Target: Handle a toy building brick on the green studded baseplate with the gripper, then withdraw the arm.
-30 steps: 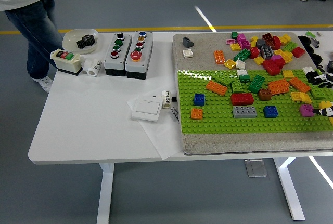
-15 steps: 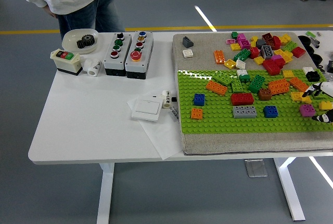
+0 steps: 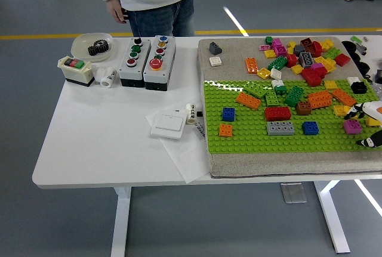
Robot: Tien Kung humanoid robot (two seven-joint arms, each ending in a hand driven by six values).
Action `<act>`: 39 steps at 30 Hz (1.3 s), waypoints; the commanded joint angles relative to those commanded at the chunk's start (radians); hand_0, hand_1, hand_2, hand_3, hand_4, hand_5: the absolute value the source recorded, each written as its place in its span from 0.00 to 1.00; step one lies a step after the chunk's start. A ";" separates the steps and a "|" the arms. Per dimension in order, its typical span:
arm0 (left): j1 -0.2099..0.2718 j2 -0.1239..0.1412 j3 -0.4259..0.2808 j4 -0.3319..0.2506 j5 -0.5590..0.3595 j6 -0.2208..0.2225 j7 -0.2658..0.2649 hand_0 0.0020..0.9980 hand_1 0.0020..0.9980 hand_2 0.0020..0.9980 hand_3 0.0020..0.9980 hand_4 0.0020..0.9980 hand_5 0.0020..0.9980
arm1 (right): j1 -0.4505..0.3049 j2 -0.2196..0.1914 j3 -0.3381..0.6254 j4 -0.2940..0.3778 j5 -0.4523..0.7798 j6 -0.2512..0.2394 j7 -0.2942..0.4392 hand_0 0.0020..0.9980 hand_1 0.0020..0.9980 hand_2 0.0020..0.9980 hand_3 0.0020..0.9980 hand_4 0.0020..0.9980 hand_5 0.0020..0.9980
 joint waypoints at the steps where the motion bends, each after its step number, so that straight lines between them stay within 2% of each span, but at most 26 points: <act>1: 0.000 0.000 0.000 0.000 0.001 0.000 0.000 0.80 0.85 0.86 0.75 0.81 0.70 | 0.001 0.001 -0.002 -0.003 -0.003 -0.002 0.000 0.67 0.65 0.70 0.72 0.94 0.14; 18: 0.004 0.002 -0.008 -0.002 0.015 0.002 0.005 0.80 0.85 0.85 0.75 0.81 0.70 | 0.014 0.025 -0.020 -0.048 -0.015 -0.017 0.002 0.67 0.65 0.71 0.75 0.94 0.14; 39: -0.007 0.004 0.000 -0.003 0.005 0.005 0.004 0.80 0.85 0.85 0.75 0.81 0.70 | 0.047 0.055 -0.050 -0.138 -0.014 -0.049 0.007 0.67 0.66 0.70 0.73 0.92 0.14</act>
